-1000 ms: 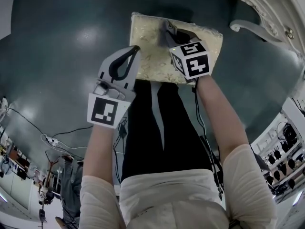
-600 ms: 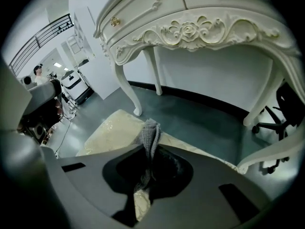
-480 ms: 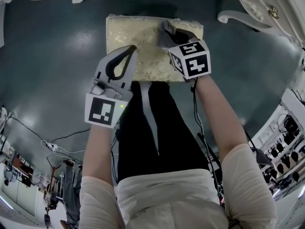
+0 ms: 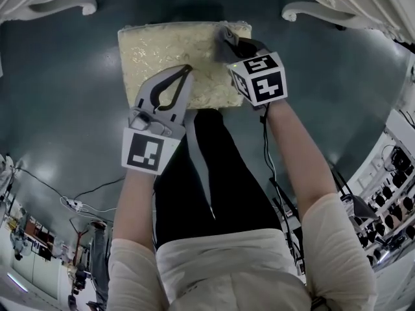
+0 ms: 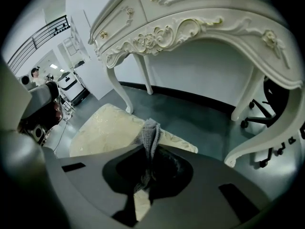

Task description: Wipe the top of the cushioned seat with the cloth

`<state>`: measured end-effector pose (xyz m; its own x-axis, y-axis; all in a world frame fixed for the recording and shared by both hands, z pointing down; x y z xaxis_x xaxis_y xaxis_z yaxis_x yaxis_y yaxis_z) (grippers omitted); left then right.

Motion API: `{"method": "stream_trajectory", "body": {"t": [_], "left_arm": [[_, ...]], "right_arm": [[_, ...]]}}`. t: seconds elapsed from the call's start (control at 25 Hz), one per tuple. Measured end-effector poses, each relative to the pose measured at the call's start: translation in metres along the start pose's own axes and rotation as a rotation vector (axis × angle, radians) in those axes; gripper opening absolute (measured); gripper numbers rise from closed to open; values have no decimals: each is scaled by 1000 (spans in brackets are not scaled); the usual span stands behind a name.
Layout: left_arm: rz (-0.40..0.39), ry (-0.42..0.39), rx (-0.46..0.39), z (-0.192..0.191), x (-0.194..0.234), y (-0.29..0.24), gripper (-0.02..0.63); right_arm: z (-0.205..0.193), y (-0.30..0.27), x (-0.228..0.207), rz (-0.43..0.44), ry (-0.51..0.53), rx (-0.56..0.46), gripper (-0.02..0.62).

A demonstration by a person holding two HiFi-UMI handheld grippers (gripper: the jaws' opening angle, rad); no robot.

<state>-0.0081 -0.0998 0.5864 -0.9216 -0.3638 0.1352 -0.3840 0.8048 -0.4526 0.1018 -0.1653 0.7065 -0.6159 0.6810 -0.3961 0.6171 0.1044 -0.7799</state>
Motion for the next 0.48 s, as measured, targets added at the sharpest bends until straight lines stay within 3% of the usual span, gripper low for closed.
{"method": "stream_trajectory", "body": {"t": [0.48], "left_arm": [[-31,-35,-1,4,-41,-3,3]], "right_arm": [[-25,47,-34,-106,-49,-29,31]]}}
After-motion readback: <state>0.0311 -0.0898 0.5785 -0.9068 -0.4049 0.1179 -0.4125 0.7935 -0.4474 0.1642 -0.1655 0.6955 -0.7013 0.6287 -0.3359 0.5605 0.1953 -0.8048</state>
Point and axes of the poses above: the fingertips, and each gripper's own axes: y backward along the fingers, x to its left, z out of its top, the point moved 3 cm from there along y, backward along the fingers, and after that the axes turned 12 degrees about z, right-handed, at the moved point
